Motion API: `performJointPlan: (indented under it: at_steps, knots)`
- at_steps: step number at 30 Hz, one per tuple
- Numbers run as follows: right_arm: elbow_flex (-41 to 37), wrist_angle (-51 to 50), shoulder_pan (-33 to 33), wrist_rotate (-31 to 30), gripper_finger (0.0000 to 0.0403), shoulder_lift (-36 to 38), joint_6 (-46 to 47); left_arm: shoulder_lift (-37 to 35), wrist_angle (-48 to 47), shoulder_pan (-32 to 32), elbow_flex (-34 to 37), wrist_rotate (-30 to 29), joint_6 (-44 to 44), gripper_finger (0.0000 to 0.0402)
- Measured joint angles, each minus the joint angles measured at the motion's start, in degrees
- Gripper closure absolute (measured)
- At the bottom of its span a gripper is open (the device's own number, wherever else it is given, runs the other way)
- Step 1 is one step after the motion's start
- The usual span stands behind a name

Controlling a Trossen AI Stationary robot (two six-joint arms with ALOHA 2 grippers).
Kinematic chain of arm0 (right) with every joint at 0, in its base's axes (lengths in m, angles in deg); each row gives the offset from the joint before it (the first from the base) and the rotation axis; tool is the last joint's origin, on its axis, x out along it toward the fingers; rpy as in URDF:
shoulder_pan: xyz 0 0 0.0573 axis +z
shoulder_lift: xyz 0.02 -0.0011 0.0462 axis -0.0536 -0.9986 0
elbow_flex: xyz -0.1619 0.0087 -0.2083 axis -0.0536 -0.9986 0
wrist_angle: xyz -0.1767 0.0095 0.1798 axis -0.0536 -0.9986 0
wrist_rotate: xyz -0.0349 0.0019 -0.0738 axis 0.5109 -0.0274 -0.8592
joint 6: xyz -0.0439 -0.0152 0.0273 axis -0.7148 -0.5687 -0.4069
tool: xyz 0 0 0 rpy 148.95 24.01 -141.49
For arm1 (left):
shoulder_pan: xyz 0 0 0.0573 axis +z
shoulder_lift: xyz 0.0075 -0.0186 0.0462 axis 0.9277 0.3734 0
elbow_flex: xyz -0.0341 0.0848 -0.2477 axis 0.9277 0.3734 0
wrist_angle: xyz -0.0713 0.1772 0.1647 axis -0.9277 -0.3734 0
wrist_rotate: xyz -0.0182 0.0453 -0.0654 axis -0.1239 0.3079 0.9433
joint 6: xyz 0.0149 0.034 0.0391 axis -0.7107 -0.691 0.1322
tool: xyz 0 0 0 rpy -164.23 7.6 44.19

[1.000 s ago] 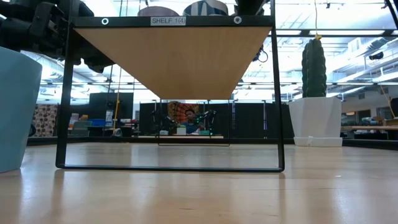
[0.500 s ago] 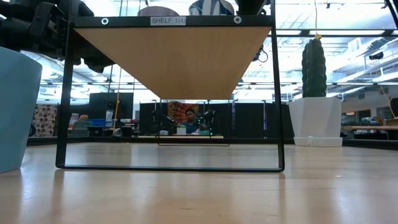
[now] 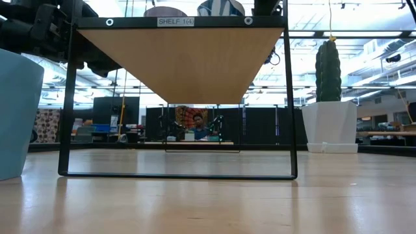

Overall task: Place coffee mugs
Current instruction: Put the blue mug on the shelf

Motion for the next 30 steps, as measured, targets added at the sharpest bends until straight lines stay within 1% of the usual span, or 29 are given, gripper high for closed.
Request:
performJointPlan:
  at_steps: [4,9,12,16,18,20,22,25,27,30]
  knots:
    - [0.0,-1.8,0.1,0.5,0.0149,0.5,0.6,0.0,-0.4,0.0,0.0,0.0,0.6,0.02]
    - [-0.4,-1.6,1.5,-3.7,0.0123,4.1,1.8,-0.1,-0.5,0.0,0.0,0.0,1.5,0.02]
    - [-3.1,-1.4,2.1,-5.2,0.011,6.4,3.5,-0.5,-1.9,0.0,-0.4,0.0,1.6,0.02]
    - [-10.1,3.1,3.0,-5.5,0.0099,11.3,5.8,-0.8,-13.0,0.0,-5.1,0.0,4.6,0.0202]
    - [-13.4,5.9,3.6,-5.5,0.0096,13.7,6.1,-0.8,-16.2,-0.3,-6.5,0.0,5.7,0.0205]
    - [-16.4,8.0,4.5,-6.4,0.0095,16.4,6.1,-0.8,-17.2,-0.6,-6.6,0.0,6.2,0.0209]
    - [-19.9,10.4,5.8,-9.2,0.0096,19.4,5.7,-0.8,-17.2,-0.8,-6.6,0.0,7.0,0.0212]
    - [-27.1,15.8,7.7,-13.7,0.0096,24.4,3.4,-0.8,-17.9,-0.9,-6.6,-0.1,9.2,0.0214]
    - [-32.0,20.3,8.3,-14.8,0.0096,28.0,2.2,-0.8,-18.5,-0.9,-6.6,-0.4,10.7,0.0214]
    - [-38.1,26.7,8.3,-14.9,0.0096,32.3,-0.9,-0.8,-20.2,-0.9,-6.6,-0.4,12.4,0.0214]
